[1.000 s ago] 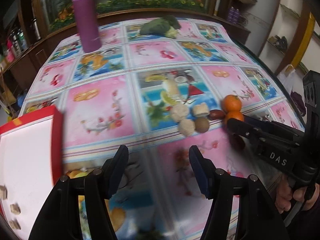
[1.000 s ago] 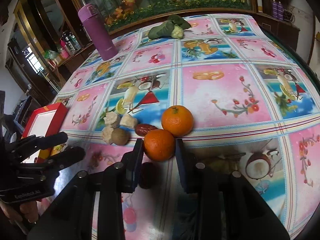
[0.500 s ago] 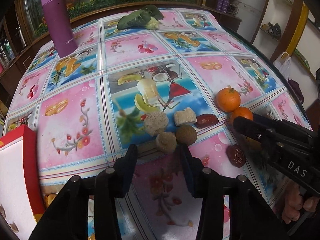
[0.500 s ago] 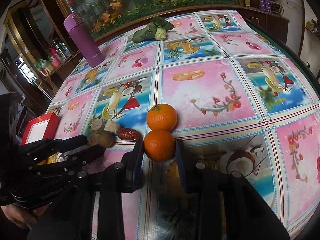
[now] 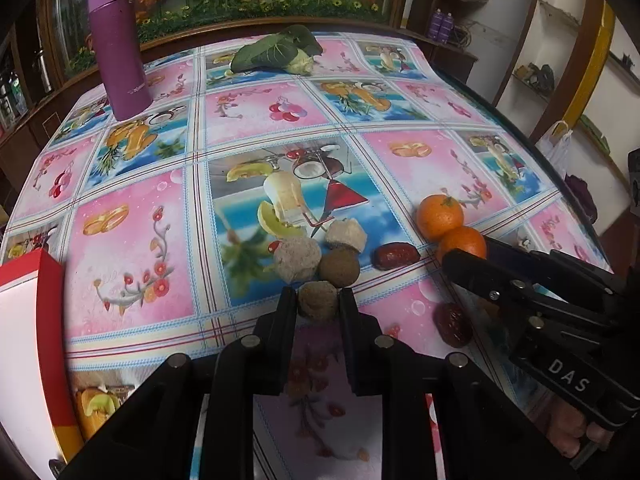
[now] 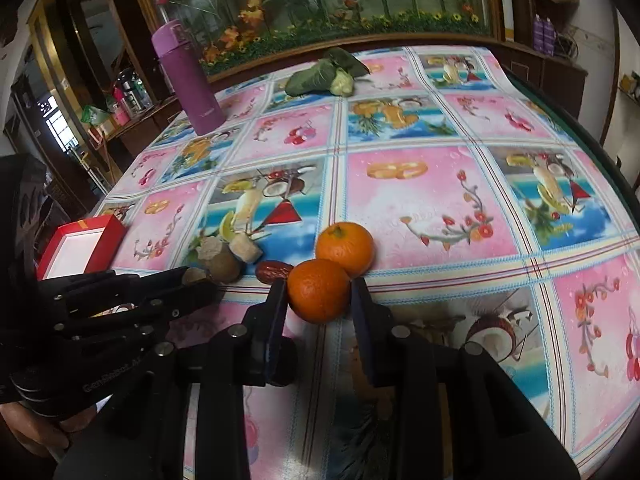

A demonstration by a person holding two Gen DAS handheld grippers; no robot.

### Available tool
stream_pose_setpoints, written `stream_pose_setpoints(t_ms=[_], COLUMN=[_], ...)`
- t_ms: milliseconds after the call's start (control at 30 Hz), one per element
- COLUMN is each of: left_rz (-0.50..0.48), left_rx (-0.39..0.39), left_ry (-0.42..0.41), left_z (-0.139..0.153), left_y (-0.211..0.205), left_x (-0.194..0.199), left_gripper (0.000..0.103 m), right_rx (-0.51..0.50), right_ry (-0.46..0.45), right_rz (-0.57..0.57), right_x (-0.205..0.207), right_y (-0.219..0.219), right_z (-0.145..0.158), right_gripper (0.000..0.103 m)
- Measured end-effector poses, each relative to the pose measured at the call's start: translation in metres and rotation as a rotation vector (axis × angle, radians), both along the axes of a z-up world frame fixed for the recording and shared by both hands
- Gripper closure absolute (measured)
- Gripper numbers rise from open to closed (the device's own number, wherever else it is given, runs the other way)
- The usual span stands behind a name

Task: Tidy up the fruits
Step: 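Grasp an orange with the right tool while the left tool grasps a beige cube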

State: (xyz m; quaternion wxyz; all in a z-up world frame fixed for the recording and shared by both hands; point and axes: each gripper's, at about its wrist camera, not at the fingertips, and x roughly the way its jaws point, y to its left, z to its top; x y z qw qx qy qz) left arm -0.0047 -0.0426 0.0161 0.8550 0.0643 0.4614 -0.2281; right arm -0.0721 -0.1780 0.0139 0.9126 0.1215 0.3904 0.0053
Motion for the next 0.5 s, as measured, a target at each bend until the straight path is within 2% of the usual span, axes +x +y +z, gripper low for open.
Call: stream_pose_setpoints(t_ms=[167, 300, 500], left_rz=[0.026, 0.058, 0.130], left_rx=[-0.027, -0.039, -0.060], left_ry=[-0.013, -0.038, -0.095], left_z=[0.009, 0.021, 0.041], left_y=[0.015, 0.036, 0.079], left_x=[-0.008, -0.017, -0.031], left_gripper=[0.082, 0.082, 0.082], right_rx=[-0.033, -0.013, -0.023], right_ry=[-0.048, -0.059, -0.082], right_rz=[0.030, 0.035, 0.103], right_x=[-0.004, -0.006, -0.007], right_y=[0.011, 0.017, 0.059], right_z=[0.006, 0.009, 0.022], right_gripper=[0.069, 0.069, 0.069])
